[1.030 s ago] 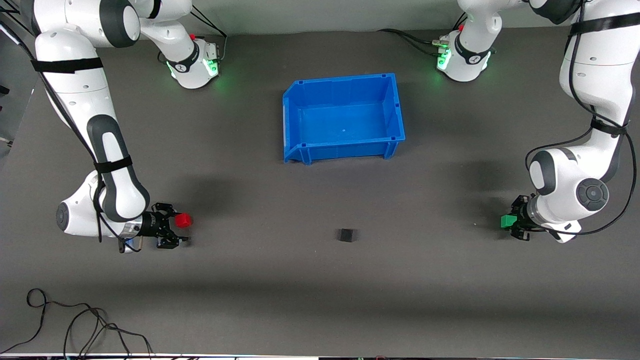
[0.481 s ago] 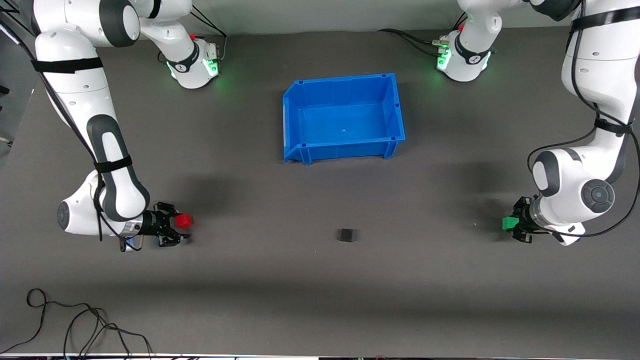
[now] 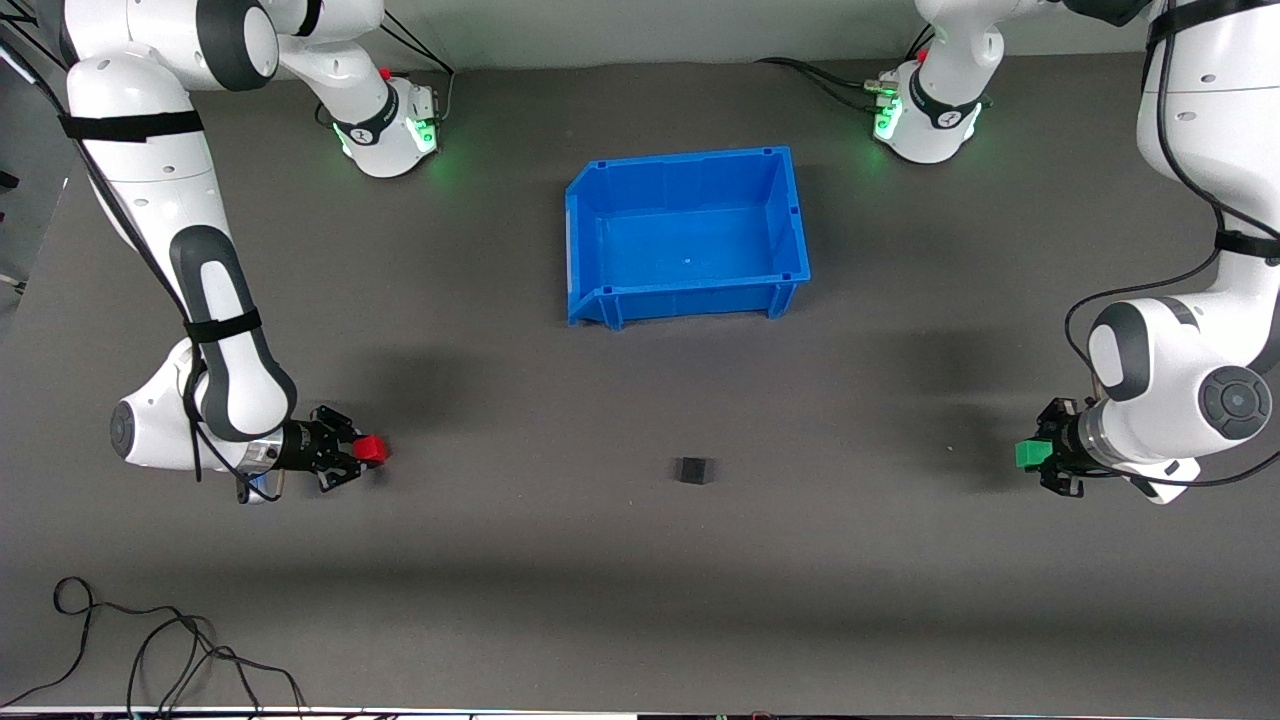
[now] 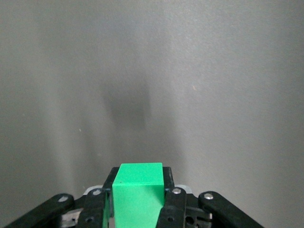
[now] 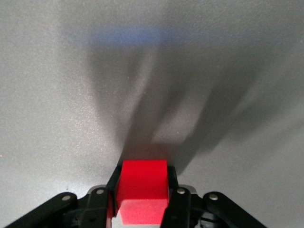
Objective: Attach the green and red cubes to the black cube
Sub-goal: 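Close the right gripper on the red cube while the left gripper grips green, then carry the red cube with the right gripper while the left gripper carries green, then press the red cube against the black cube while the left gripper presses green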
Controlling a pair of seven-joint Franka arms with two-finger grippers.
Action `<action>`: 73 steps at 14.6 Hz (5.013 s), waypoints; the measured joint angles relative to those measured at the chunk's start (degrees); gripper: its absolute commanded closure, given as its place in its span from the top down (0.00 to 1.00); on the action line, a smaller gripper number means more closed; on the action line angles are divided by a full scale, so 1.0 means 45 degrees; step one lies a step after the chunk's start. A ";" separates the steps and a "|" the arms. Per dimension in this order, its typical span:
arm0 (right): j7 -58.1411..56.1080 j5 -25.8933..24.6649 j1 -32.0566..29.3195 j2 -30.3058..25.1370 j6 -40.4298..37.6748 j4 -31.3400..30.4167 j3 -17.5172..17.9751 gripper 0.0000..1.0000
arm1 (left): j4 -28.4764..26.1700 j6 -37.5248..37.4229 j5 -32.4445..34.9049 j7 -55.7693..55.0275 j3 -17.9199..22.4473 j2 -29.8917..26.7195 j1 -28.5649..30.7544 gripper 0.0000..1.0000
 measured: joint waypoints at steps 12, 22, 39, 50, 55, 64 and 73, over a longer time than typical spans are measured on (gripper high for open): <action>0.3364 0.0587 0.1839 -0.0155 0.0106 0.1894 0.0058 0.00 | 0.0760 -0.0058 -0.0015 -0.3269 -0.1048 0.0422 -0.0881 0.00; 0.7651 0.1000 0.4131 0.2213 0.1327 0.5074 0.0104 0.00 | 0.2502 -0.0046 -0.0003 -0.5686 -0.1338 0.2008 -0.3848 0.00; 1.1779 0.1001 0.7802 0.4365 0.3864 0.7423 0.0150 0.00 | 0.5414 0.1967 -0.0037 -0.7853 -0.1340 0.4737 -0.5887 0.00; 1.1782 0.0953 0.8018 0.4830 0.4022 0.7426 0.0150 0.00 | 0.5505 0.2082 -0.0038 -0.8623 -0.1341 0.5034 -0.6479 0.00; 1.1861 0.0954 0.8033 0.4854 0.4127 0.7502 0.0144 0.00 | 0.5547 0.2082 -0.0038 -0.8648 -0.1341 0.5034 -0.6569 0.00; 1.3155 0.0953 0.8171 0.5205 0.5270 0.7613 0.0159 0.00 | 0.5550 0.2082 -0.0038 -0.8674 -0.1341 0.5036 -0.6728 0.04; 1.3188 0.0942 0.8275 0.5270 0.5315 0.7912 0.0180 0.00 | 0.5550 0.2082 -0.0028 -0.8677 -0.1339 0.5065 -0.6730 0.72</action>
